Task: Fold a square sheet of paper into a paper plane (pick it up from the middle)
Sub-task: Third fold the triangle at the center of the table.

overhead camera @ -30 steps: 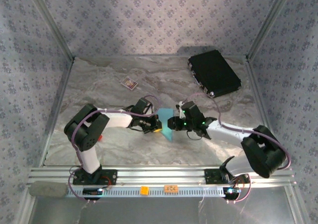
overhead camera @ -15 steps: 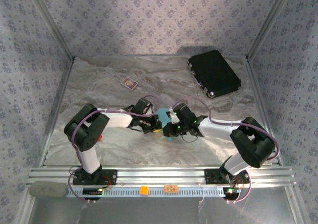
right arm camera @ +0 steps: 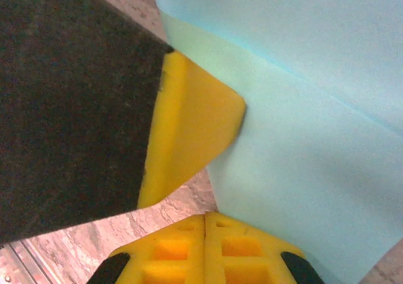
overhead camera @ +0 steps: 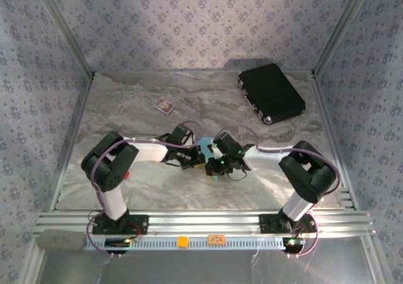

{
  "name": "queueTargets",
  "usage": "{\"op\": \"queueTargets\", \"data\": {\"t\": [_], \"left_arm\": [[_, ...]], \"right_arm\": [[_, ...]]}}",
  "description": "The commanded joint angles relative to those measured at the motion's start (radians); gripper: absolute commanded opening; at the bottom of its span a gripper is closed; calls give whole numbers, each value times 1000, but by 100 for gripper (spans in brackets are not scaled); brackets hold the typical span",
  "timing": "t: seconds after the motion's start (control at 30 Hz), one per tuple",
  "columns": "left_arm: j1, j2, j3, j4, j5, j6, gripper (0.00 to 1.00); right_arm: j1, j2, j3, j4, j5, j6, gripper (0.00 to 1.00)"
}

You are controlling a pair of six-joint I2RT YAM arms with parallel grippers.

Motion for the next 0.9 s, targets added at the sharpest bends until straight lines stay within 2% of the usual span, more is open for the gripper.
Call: {"op": "queueTargets", "data": {"t": [0.0, 0.87], "left_arm": [[-6, 29, -6, -37, -37, 17, 1], [0, 49, -5, -54, -48, 19, 0]], "right_arm": [[3, -7, -7, -56, 30, -21, 0], [-7, -172, -229, 16, 1, 41, 4]]}}
